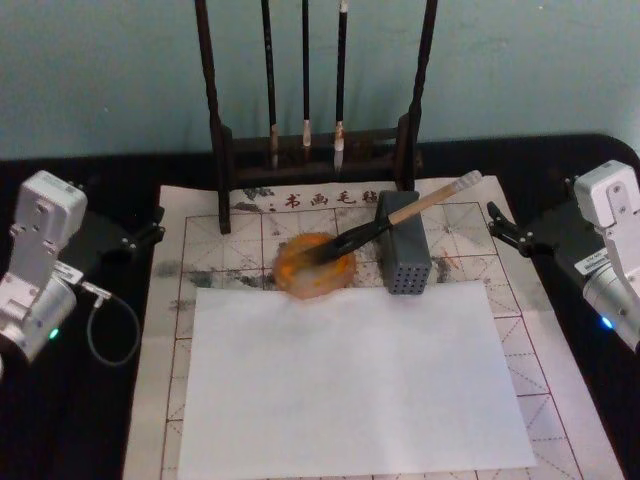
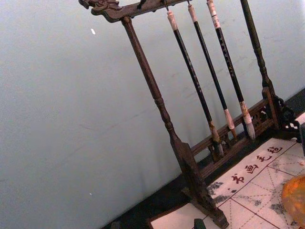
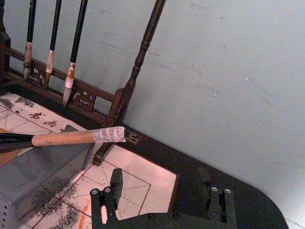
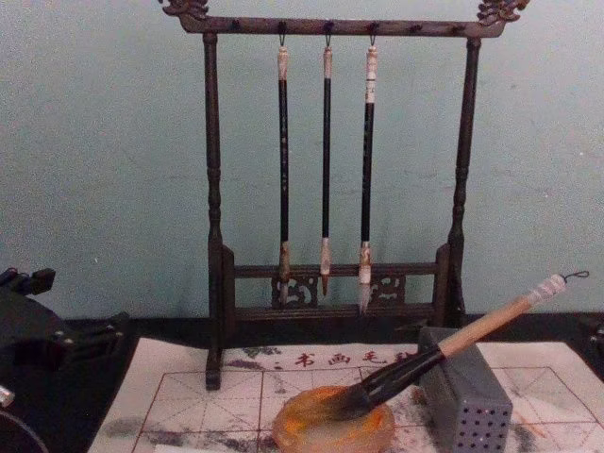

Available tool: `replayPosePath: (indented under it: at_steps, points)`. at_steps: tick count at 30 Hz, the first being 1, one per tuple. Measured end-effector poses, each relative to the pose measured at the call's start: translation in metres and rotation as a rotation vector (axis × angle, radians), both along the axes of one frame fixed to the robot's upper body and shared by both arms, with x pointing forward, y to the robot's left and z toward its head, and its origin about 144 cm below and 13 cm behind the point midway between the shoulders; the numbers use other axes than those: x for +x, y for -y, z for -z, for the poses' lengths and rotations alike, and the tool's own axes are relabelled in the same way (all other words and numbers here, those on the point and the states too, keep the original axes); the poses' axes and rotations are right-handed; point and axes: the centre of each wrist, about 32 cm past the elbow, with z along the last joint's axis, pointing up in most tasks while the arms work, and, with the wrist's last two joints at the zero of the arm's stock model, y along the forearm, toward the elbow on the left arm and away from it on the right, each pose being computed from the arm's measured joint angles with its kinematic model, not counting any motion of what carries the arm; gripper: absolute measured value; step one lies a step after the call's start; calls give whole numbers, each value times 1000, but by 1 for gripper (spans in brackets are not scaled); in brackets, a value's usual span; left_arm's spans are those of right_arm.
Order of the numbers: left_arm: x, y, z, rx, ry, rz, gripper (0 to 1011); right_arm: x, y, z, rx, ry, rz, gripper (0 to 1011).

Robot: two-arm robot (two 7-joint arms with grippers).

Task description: Pick up the brush from the inkstone, write on the paper, then place the brush back to its original position.

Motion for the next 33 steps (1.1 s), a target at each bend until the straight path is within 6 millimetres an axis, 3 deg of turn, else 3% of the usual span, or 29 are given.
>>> replayPosePath:
  at_steps: [33]
  points:
    - [0, 0, 0, 0, 0, 0, 1001, 0, 0, 0, 0, 0, 0, 1002]
